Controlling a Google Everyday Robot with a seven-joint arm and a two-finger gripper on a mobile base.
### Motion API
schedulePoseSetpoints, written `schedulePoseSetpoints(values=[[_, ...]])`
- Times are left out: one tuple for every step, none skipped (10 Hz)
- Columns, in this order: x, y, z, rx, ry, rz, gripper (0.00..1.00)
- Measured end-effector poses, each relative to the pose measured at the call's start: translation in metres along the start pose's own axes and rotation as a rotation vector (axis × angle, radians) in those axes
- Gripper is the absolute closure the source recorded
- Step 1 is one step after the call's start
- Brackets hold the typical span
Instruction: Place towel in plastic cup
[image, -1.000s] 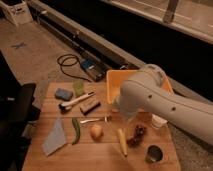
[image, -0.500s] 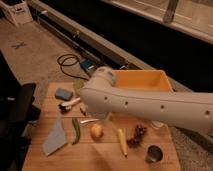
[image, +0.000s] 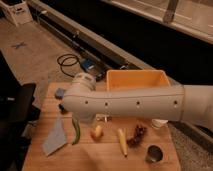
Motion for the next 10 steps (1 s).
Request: schedulePoseSetpoints(values=[[0.000, 0.000, 0.000, 0.000, 0.000, -0.001, 0.35], [0.000, 0.000, 0.000, 0.000, 0.000, -0.001, 0.35], [0.001, -0.001, 0.000, -0.007, 0.008, -0.007, 0.35], [0.000, -0.009, 0.000, -0.010, 0.014, -0.027, 0.35], [-0.002, -0.016, 0.002, -0.015, 0.019, -0.046, 0.35], [-0.004, -0.031, 0.005, -0.014, 0.023, -0.072, 0.35], [-0.008, -0.047, 0.009, -0.014, 0.022, -0.098, 0.35], [-0.013, -0.061, 0.015, -0.010, 0.018, -0.123, 0.35], [-0.015, -0.071, 0.020, -0.006, 0.012, -0.147, 0.35], [-0.019, -0.080, 0.028, 0.008, -0.011, -0.175, 0.35]])
